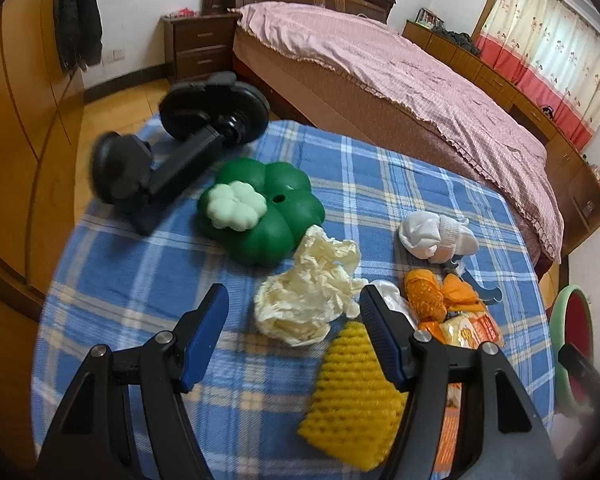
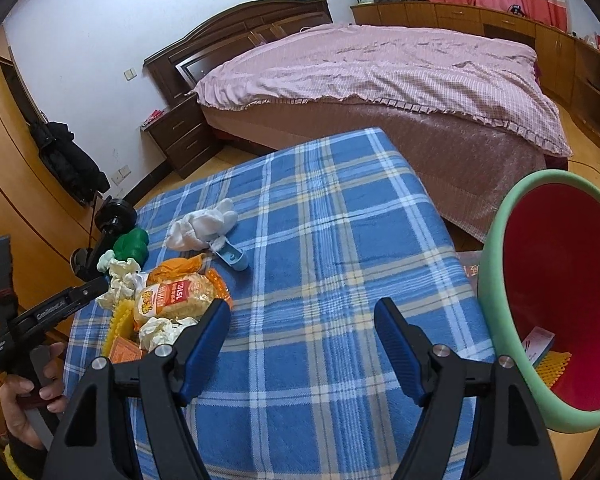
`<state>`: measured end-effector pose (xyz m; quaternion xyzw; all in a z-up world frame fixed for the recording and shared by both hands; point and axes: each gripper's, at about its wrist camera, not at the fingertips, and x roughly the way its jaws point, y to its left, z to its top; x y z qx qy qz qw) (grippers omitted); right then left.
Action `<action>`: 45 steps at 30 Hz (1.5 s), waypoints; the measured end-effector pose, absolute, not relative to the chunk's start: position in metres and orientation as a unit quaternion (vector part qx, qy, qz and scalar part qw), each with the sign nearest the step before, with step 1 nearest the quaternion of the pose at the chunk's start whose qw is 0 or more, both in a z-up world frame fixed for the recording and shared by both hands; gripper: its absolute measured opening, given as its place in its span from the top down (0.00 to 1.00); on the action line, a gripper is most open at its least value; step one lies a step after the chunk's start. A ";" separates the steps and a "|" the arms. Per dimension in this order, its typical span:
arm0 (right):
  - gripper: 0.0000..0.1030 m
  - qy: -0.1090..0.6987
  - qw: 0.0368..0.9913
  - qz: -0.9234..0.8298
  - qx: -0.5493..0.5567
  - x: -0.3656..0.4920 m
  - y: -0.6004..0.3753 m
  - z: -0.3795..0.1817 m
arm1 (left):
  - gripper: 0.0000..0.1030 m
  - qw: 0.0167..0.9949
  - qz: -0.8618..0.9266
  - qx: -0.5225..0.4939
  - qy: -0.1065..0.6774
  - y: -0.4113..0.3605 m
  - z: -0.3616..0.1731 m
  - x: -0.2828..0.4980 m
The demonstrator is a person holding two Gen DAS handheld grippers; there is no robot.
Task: Collect trash
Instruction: 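Grasp the crumpled cream plastic with the left tool, then grasp the white crumpled paper ball with the right tool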
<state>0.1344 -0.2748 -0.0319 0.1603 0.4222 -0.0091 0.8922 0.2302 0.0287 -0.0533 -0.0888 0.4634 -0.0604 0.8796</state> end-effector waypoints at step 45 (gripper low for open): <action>0.20 0.456 0.874 0.061 0.155 0.138 -0.187 -0.055 | 0.70 0.895 -0.035 -0.114 0.429 0.084 -0.029 0.143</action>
